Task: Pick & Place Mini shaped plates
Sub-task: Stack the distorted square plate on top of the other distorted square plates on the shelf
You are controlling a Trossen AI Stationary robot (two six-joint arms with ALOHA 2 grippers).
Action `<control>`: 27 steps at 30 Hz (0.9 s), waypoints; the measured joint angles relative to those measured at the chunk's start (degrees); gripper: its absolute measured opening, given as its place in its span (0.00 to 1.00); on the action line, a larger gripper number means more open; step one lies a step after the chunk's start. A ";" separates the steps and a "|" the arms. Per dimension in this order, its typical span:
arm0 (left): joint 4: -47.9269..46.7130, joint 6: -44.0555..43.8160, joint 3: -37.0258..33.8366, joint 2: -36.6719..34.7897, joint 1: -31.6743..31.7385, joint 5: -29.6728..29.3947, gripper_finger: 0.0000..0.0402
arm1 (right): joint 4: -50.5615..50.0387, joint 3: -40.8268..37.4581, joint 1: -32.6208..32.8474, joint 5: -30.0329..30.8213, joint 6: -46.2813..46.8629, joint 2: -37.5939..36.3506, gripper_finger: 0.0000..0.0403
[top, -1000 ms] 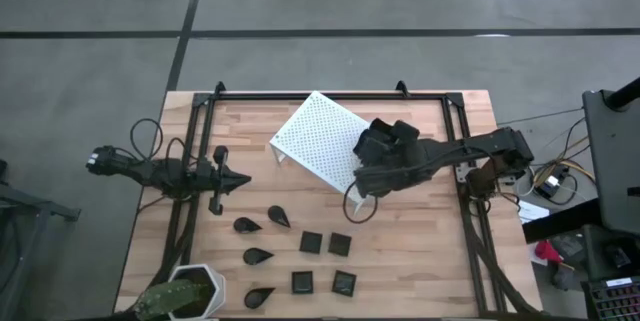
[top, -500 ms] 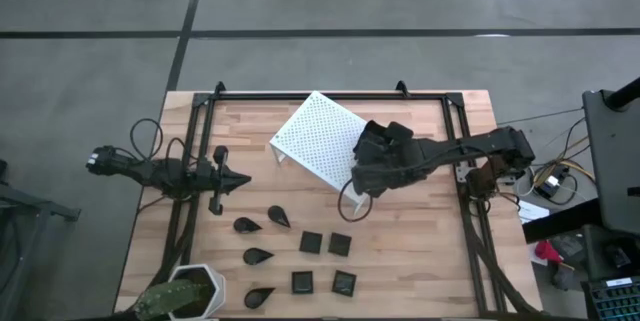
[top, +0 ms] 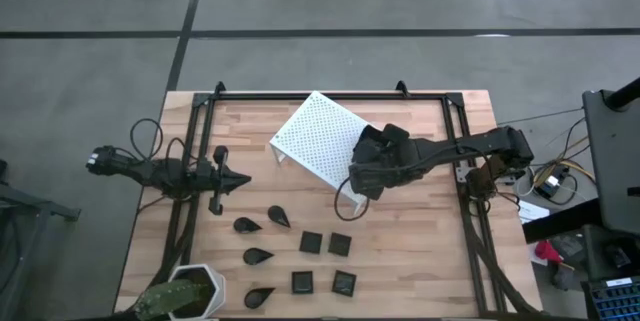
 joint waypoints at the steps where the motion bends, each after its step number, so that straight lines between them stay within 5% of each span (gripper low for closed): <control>1: 0.01 -0.01 0.00 0.02 0.00 0.00 0.00 | 0.20 -0.12 -0.06 0.06 -0.14 0.00 0.02; 17: 0.00 -0.01 0.00 0.01 0.04 0.01 0.00 | 2.85 -2.60 -0.14 0.03 -1.88 0.00 0.03; 27: 0.01 -0.02 0.00 0.01 0.02 0.00 0.00 | 2.60 -2.32 -0.21 0.25 -1.83 0.00 0.20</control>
